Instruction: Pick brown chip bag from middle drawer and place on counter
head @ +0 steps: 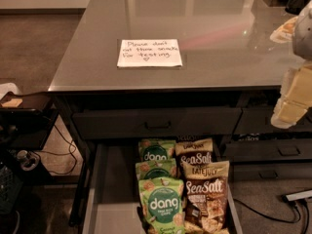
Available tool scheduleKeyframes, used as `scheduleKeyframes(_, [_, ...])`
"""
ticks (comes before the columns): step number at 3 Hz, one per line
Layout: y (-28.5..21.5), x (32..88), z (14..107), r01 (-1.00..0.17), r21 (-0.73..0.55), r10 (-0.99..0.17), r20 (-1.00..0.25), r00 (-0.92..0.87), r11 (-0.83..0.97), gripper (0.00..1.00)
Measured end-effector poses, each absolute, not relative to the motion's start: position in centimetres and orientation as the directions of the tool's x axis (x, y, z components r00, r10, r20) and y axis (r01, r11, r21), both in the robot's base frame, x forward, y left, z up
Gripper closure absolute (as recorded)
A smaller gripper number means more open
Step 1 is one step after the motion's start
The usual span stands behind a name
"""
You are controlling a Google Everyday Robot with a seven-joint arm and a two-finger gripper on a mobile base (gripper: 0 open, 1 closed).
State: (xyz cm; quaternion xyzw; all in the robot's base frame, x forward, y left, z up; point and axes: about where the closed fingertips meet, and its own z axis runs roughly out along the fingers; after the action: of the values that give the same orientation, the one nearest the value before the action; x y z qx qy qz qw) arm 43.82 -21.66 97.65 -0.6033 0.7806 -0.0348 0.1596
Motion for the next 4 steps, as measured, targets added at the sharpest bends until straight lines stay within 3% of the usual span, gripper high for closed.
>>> scheduleKeyframes(2, [-21.3,43.7,96.1,-0.934,-0.235,-0.943,-0.261,-0.205,0.268,0.00])
scheduleKeyframes(4, [-19.3,42.9,85.5,-0.944,-0.198,-0.888,-0.432,-0.159,0.265,0.00])
